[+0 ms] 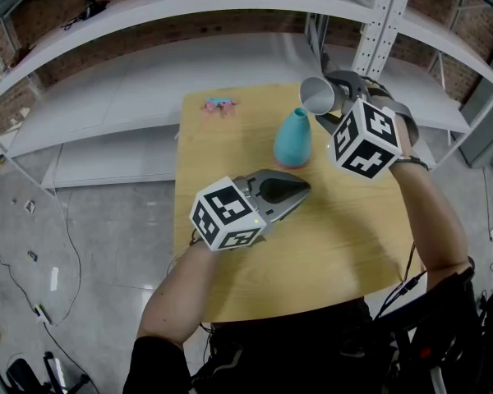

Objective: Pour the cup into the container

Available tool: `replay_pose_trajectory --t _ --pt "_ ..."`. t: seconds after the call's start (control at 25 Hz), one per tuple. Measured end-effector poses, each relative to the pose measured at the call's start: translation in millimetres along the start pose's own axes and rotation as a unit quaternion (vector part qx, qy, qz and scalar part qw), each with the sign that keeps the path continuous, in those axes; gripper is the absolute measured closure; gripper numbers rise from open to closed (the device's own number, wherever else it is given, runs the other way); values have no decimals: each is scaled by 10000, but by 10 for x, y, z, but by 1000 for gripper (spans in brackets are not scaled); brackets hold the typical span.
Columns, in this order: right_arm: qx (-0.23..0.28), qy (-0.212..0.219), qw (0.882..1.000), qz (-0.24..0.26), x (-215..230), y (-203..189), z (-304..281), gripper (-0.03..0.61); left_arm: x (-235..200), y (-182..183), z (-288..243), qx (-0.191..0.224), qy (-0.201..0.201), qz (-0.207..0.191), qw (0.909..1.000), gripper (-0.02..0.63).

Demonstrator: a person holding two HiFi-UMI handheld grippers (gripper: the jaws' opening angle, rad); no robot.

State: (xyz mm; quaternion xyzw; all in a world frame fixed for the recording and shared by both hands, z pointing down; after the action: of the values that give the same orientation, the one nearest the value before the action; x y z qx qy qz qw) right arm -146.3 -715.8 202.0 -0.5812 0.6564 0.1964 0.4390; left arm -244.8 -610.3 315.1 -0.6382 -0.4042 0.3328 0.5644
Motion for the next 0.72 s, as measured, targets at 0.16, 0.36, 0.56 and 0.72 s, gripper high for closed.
replay_pose_trajectory --t 0.16,0.36,0.56,0.72 --pt "9 40 10000 28 -2 20 -20 281 -4 -3 4 -3 15 6 10000 612" --pt "-22 33 9999 135 -19 33 -25 281 1 6 0 -1 13 0 10000 612" --pt "-71 -22 9997 235 -19 42 -32 281 3 3 -1 5 11 -3 10000 612" --pt "-65 21 9997 241 -25 59 -43 281 0 1 8 -1 5 12 10000 612"
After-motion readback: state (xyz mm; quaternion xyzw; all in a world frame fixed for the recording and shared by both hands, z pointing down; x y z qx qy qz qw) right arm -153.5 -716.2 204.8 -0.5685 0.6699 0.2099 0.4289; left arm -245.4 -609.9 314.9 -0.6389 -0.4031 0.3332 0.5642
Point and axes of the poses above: the fingertips, and each gripper's own axes: z backward along the fingers, x to its right, y out of its top, the point moved 8 cm from there along z, backward along the fingers, and after that the axes turned 7 degrees about y, right-handed, at the moved point
